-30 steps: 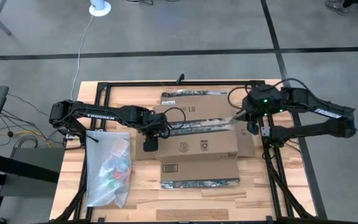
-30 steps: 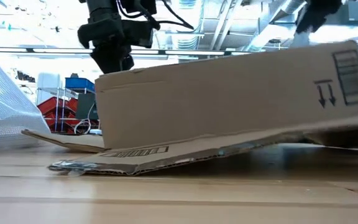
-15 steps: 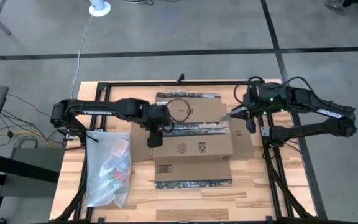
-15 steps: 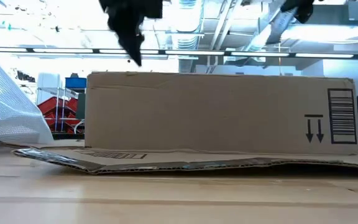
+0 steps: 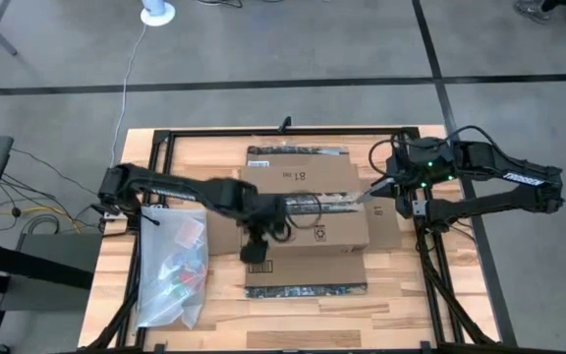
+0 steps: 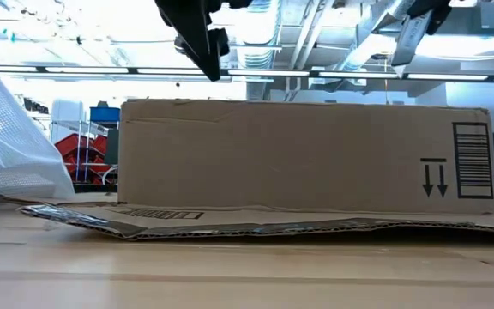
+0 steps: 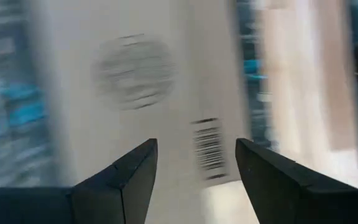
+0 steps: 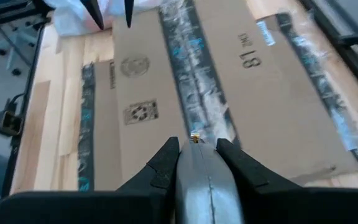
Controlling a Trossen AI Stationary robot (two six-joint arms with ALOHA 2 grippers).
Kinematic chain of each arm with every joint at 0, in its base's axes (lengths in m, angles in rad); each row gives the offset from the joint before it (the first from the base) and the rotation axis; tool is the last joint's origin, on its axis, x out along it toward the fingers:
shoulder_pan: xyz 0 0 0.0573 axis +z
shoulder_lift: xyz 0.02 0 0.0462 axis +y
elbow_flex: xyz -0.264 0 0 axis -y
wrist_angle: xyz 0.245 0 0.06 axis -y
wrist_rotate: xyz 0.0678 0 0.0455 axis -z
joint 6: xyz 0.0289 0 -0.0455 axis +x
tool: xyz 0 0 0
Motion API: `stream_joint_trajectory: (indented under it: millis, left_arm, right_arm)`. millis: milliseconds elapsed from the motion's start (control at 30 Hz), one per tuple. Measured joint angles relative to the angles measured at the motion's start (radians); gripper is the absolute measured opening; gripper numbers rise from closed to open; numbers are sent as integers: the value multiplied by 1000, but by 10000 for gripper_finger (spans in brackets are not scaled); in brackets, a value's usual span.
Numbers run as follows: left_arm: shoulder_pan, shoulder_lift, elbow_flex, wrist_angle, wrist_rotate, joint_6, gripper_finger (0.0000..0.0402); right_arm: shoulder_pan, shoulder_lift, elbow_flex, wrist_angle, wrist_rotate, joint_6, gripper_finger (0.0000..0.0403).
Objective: Unpack boxes
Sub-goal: Break down the box until it is fully flat
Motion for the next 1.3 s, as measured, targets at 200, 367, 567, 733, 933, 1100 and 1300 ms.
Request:
stream_joint_trajectory:
  millis: [200,367,567,733,933,1100,1300]
  left_arm:
    - [-28,58,0,50,13,-51,203]
    - [1,74,1,-20,-150,-45,203]
    - [57,72,2,-141,-260,0,203]
    - [90,68,2,-191,-256,35,203]
    - [97,63,52,-198,-260,39,203]
    - [79,62,156,-175,-270,-13,203]
    - [49,59,227,-142,-271,-24,203]
  right_arm:
    - [35,1,0,-12,0,2,64]
    - [51,1,0,-16,0,2,64]
    - [125,-1,0,-20,0,107,64]
    - [280,-7,0,13,-24,338,64]
    - [515,31,-103,253,70,638,64]
    - [636,185,-354,674,167,780,64]
    - [670,465,-521,1181,291,943,64]
